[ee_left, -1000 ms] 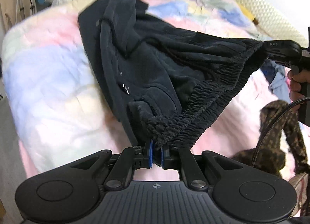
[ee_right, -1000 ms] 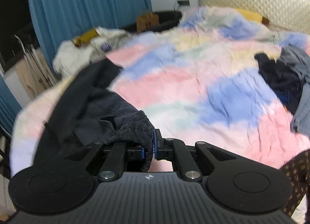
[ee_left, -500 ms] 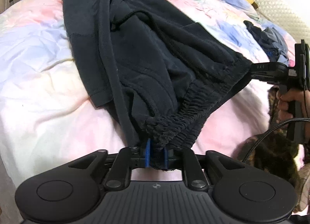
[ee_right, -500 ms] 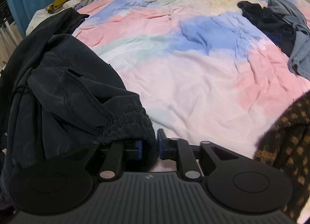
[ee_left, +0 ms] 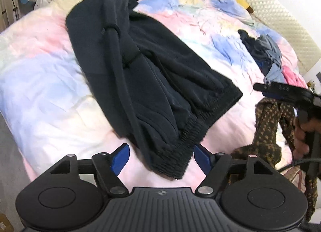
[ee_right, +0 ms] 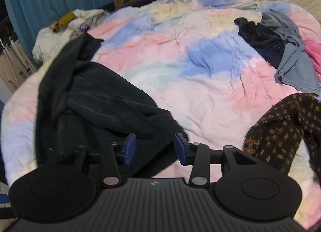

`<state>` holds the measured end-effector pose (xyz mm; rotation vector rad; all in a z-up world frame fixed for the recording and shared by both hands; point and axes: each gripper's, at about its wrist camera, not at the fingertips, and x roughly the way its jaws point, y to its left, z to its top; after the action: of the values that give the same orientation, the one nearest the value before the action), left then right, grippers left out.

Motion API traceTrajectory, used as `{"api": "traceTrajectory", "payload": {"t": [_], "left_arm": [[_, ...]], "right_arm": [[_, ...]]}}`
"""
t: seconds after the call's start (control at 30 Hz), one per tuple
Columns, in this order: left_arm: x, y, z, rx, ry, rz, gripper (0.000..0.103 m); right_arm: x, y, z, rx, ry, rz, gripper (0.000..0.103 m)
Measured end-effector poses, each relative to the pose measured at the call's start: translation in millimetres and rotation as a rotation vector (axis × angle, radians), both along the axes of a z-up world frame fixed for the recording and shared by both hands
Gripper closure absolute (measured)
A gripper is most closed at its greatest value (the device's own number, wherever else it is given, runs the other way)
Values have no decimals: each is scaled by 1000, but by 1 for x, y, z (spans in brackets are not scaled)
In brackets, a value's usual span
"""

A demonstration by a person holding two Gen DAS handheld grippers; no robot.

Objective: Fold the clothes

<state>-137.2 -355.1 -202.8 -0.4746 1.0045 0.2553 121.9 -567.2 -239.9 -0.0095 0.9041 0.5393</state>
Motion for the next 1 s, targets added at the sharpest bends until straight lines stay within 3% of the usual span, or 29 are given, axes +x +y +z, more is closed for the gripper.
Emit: {"api": "traceTrajectory", "payload": {"t": [0.23,0.5,0.6,0.77,1.0], "left_arm": [[-7,69,41,-7,-21,-19,29],[9,161,89,20,-48,-127,29],[15,187,104,42,-68,-127,29],[18,227,118,27,-83,-37,29],[20,286,112,-32,-92,-66,29]], "right_arm": [[-52,39,44,38,-9,-63,59],[-102,87,77,71,-18,-184,59],[-113,100,80,100,-23,-203,59],[-127,124,77,121,-23,-192,57],[-150,175,72,101,-4,-216,57]]}}
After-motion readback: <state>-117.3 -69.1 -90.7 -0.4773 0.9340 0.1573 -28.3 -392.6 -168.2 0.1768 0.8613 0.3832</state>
